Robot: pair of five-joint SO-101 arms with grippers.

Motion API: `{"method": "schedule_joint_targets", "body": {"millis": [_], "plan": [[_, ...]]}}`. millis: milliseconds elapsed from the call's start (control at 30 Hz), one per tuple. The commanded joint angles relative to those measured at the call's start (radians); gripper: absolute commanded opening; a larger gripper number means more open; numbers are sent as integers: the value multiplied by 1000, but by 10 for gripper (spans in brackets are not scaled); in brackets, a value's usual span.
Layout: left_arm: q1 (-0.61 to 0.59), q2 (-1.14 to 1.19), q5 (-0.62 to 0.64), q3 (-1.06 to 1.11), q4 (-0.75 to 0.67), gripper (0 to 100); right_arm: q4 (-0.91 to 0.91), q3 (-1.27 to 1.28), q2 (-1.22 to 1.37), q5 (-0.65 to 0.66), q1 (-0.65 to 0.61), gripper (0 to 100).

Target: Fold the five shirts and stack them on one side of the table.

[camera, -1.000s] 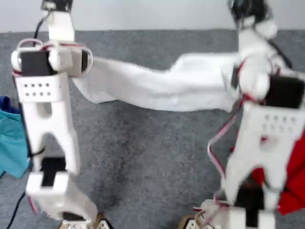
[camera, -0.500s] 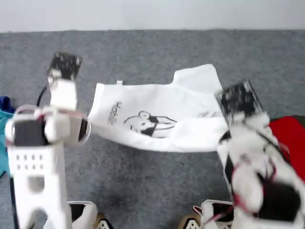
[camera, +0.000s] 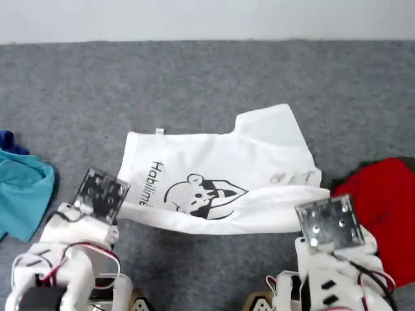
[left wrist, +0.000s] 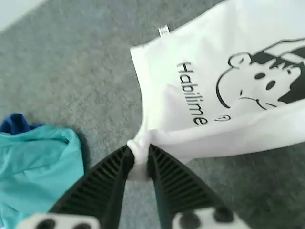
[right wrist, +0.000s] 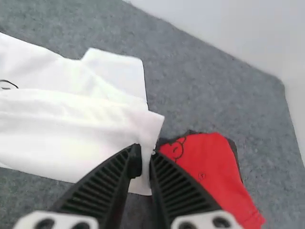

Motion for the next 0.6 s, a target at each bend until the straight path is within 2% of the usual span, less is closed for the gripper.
{"method": "schedule_joint_targets", "body": {"millis": [0,167,500,567], "plan": [[2,-11,-12,82,-103,13,18,12,56,15,19,10],[2,135,-11,219,-333,13,-157,48,180,51,19,10],[2,571,-6,171,-660,13,-656,267,473,44,-7,10],[2,658,44,153,-726,13,-711,296,522,43,-35,10]]}}
